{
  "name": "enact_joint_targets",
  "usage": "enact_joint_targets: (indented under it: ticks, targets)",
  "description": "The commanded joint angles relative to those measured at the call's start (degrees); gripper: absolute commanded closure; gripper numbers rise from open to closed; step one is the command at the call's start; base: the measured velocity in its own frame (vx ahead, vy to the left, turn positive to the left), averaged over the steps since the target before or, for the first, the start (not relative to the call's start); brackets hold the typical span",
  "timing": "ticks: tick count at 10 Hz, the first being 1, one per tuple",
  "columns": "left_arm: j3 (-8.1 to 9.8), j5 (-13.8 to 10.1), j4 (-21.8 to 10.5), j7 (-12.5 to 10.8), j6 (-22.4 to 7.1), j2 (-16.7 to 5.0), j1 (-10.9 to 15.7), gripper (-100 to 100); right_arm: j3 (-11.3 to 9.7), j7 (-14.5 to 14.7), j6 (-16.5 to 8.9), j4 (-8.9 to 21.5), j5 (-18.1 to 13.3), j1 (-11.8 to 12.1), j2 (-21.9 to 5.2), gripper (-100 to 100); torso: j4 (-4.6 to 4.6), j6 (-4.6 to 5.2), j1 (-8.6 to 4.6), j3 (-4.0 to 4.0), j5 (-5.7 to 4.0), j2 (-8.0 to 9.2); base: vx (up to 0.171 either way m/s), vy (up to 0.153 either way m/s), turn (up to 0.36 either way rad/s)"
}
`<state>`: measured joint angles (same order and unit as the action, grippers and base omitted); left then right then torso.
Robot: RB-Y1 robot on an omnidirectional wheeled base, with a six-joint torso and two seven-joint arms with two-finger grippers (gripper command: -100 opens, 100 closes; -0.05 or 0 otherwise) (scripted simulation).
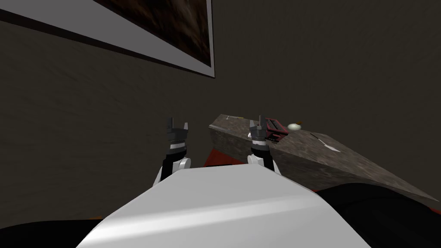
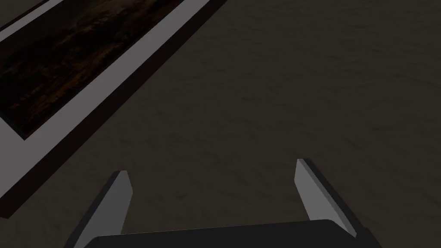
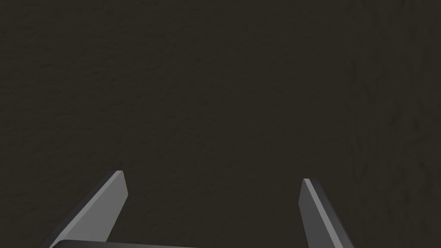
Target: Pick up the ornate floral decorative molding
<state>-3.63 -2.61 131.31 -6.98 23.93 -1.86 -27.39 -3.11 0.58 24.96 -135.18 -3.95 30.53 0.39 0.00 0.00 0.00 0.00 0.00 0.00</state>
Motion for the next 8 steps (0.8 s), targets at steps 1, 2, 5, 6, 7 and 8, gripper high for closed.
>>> enact_joint_targets:
  ticks: [1,2,5,6,7,8]
  targets:
    - [0.0,0.0,0.0,0.0,0.0,0.0,0.0,0,-0.2,-0.3,0.3,0.0,-0.2,-0.5,-2.3,-100,0.0,0.0,0.0,0.0,0.0,0.0,-0.016,0.01,0.05]
    - [0.0,0.0,0.0,0.0,0.0,0.0,0.0,0,-0.3,-0.6,0.7,0.1,-0.3,-1.0,-4.1,-100,0.01,-0.01,0.02,0.02,0.01,0.04,-0.033,0.024,0.089]
    - [0.0,0.0,0.0,0.0,0.0,0.0,0.0,0,-1.0,-1.4,1.6,0.4,-0.8,-2.4,-8.9,-100,0.03,0.0,0.06,0.08,0.02,0.14,-0.04,0.024,0.071]
    - [0.0,0.0,0.0,0.0,0.0,0.0,0.0,0,-1.4,-2.0,2.1,0.6,-1.1,-3.3,-10.6,-100,0.03,-0.02,0.09,0.08,0.02,0.15,-0.059,0.032,0.132]
    - [0.0,0.0,0.0,0.0,0.0,0.0,0.0,0,-1.4,-2.0,2.1,0.6,-1.1,-3.3,-11.9,-100,0.04,-0.02,0.1,0.11,0.03,0.2,-0.038,0.014,0.056]
    - [0.0,0.0,0.0,0.0,0.0,0.0,0.0,0,-2.0,-2.7,2.7,0.9,-1.4,-4.3,-14.0,-100,0.04,0.0,0.05,0.1,0.01,0.16,-0.026,0.015,0.117]
